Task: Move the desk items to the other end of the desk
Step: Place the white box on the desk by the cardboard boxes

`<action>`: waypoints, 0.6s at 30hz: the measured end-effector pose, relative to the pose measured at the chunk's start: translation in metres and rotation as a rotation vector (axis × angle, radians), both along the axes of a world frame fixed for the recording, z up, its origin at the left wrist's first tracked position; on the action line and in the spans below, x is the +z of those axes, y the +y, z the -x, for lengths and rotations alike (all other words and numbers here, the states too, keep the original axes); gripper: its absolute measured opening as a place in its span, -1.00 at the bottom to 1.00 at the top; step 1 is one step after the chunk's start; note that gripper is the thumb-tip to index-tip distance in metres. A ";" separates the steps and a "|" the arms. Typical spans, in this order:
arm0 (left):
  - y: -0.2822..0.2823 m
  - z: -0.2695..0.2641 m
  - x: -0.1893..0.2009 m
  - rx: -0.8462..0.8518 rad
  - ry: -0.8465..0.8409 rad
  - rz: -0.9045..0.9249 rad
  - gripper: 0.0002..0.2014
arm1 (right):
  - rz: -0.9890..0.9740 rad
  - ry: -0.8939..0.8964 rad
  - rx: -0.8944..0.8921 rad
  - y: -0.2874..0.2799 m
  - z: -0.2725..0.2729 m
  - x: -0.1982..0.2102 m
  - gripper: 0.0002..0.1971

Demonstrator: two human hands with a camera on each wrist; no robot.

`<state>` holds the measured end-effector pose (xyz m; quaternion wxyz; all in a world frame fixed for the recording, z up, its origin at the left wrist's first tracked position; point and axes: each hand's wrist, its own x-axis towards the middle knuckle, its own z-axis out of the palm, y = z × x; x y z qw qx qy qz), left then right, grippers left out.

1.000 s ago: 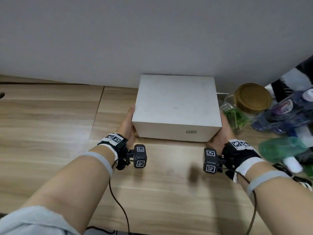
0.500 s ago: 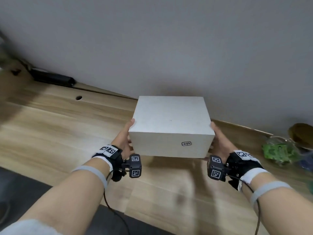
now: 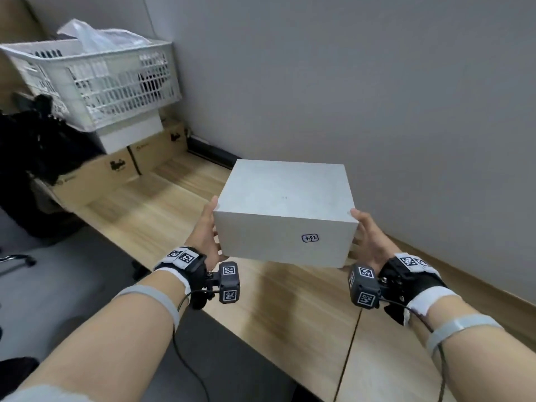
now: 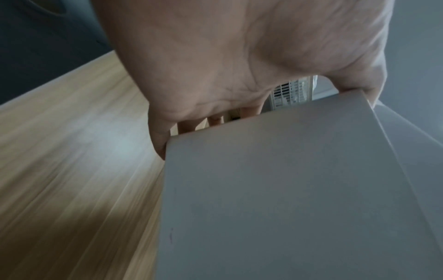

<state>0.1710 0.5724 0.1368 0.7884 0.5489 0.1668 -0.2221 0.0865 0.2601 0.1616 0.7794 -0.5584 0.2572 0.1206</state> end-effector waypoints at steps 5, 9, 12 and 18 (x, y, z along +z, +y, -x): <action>0.060 -0.042 -0.010 0.002 -0.016 0.056 -0.40 | -0.095 0.033 -0.027 0.051 -0.062 -0.021 -0.42; 0.099 -0.093 -0.026 0.032 0.000 -0.045 -0.27 | -0.165 0.088 -0.002 0.091 -0.122 -0.054 -0.45; 0.124 -0.143 -0.040 0.063 0.022 -0.114 -0.21 | -0.201 0.118 0.010 0.119 -0.176 -0.080 -0.47; 0.166 -0.235 -0.062 0.126 0.092 -0.233 -0.09 | -0.273 0.211 -0.004 0.169 -0.270 -0.117 -0.37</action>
